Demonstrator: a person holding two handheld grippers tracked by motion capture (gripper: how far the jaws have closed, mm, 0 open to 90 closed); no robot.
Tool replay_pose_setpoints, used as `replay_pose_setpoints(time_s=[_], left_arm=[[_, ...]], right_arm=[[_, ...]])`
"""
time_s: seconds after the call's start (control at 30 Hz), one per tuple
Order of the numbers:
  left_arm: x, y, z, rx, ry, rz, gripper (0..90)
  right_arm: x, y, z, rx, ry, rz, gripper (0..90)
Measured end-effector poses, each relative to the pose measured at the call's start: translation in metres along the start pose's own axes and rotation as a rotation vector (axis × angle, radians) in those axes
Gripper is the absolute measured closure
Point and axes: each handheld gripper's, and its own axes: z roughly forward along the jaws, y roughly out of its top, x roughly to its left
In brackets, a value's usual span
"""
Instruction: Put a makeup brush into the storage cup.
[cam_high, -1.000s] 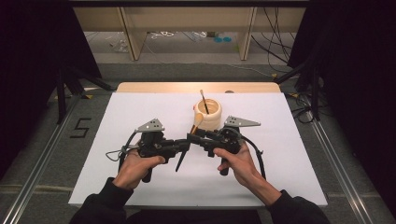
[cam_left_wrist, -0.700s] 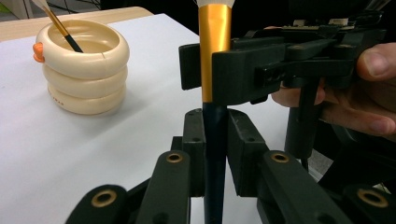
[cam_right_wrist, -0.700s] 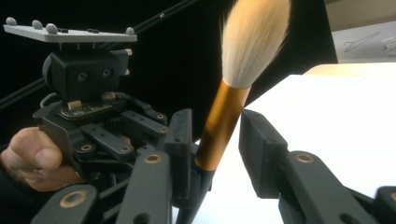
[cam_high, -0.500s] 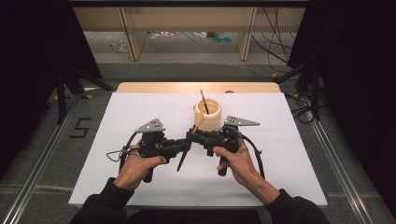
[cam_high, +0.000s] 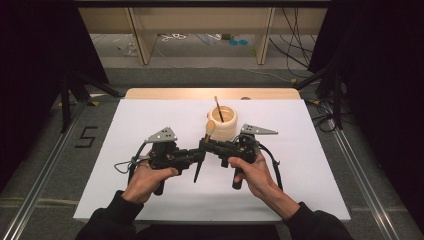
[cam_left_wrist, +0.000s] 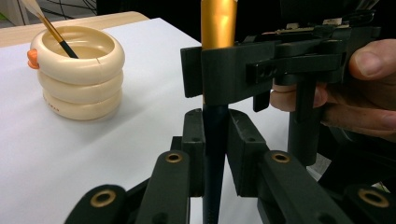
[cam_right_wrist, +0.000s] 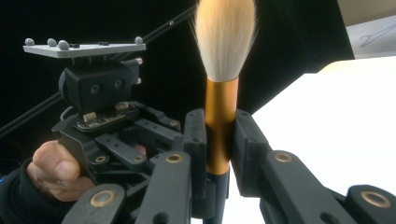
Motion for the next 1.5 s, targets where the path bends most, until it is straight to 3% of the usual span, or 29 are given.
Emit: replay_pose_setpoints(time_s=[0.1, 0.2, 0.27, 0.4, 0.53, 0.57, 0.7, 0.83, 0.9, 0.93, 1.0, 1.23, 1.5], left_arm=[[-0.002, 0.002, -0.001, -0.003, -0.021, 0.004, 68.9], [-0.005, 0.003, -0.002, 0.012, 0.019, 0.038, 57.5], [-0.006, 0.004, -0.002, 0.026, 0.019, 0.045, 52.1], [-0.006, 0.001, -0.003, 0.045, 0.045, 0.071, 44.4], [-0.003, -0.005, -0.005, 0.059, 0.082, 0.079, 37.3], [-0.002, -0.007, -0.005, 0.057, 0.089, 0.079, 35.6], [-0.001, -0.015, -0.008, 0.067, 0.124, 0.069, 32.0], [0.000, -0.024, -0.014, 0.069, 0.158, 0.098, 29.2], [0.000, -0.029, -0.018, 0.062, 0.165, 0.093, 27.5], [0.001, -0.031, -0.020, 0.062, 0.174, 0.098, 26.4], [0.002, -0.038, -0.024, 0.062, 0.190, 0.097, 24.6], [0.005, -0.059, -0.033, 0.061, 0.219, 0.067, 19.9], [0.004, -0.069, -0.038, 0.048, 0.258, 0.067, 17.4]], right_arm=[[0.000, 0.000, 0.000, -0.001, 0.001, -0.030, 77.8], [0.002, 0.001, -0.001, 0.014, 0.000, -0.014, 77.8], [0.001, 0.002, -0.002, 0.002, -0.004, -0.056, 77.8], [0.003, 0.005, -0.004, 0.020, -0.017, -0.064, 77.8], [0.002, 0.007, -0.005, 0.018, -0.034, -0.124, 77.8], [0.003, 0.008, -0.005, 0.029, -0.036, -0.114, 77.8], [0.002, 0.009, -0.007, 0.041, -0.059, -0.146, 77.8], [0.001, 0.011, -0.008, 0.047, -0.074, -0.166, 77.8], [0.000, 0.012, -0.009, 0.046, -0.082, -0.178, 77.8], [-0.003, 0.013, -0.008, 0.034, -0.086, -0.204, 77.8], [-0.002, 0.014, -0.010, 0.047, -0.091, -0.184, 77.8], [-0.008, 0.022, -0.013, 0.045, -0.116, -0.203, 77.8], [-0.012, 0.027, -0.013, 0.049, -0.138, -0.225, 77.8]])
